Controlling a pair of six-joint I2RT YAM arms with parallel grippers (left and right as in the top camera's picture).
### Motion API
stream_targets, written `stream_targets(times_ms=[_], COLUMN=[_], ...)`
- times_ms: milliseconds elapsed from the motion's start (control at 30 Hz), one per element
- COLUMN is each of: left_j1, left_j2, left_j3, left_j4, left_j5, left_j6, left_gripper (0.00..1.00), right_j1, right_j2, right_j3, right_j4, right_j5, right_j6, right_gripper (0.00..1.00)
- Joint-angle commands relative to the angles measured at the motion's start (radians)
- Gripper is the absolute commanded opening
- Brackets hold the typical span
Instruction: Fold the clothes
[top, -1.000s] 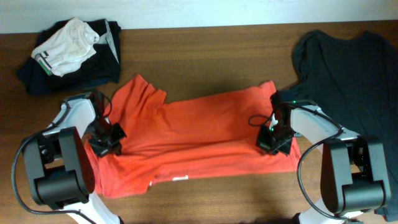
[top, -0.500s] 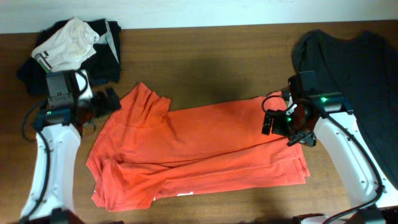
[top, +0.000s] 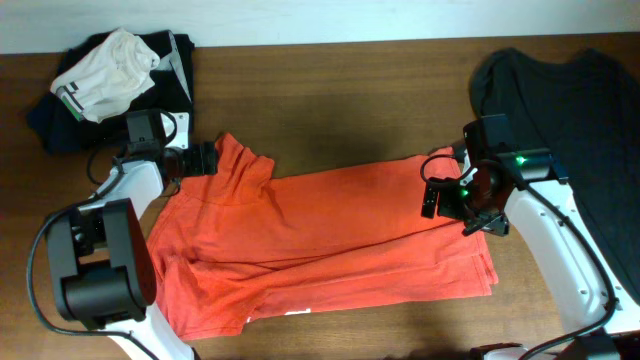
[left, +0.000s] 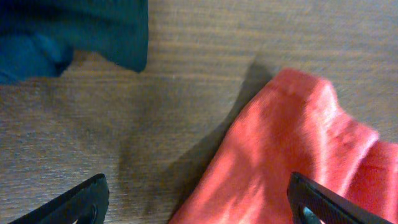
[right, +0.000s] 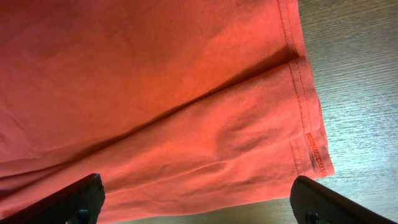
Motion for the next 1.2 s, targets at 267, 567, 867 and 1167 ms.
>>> stream_targets(times_ms=[267, 567, 867, 1167], left_j1=[0.001, 0.001, 0.001, 0.001], left_j2=[0.076, 0.076, 0.076, 0.076], left_j3=[0.002, 0.001, 0.001, 0.001], left_j4=[-0.026, -0.030, -0.018, -0.023], left_j5=[-0.093, -0.092, -0.092, -0.092], left_j6=[0.072, 0.071, 0.071, 0.071], left_gripper=[0.00, 0.00, 0.00, 0.00], right_j1=[-0.046, -0.047, -0.171, -0.214], right_j2=[0.021, 0.406, 0.508, 0.529], right_j3=[0.019, 0.025, 0.044, 0.053], right_j4=[0.181, 0.616, 0.774, 0.877], right_j5=[0.095, 0.066, 0.091, 0.127], right_j6=[-0.014, -0.167, -0.168, -0.154], right_gripper=[0.99, 0.88, 0.75, 0.38])
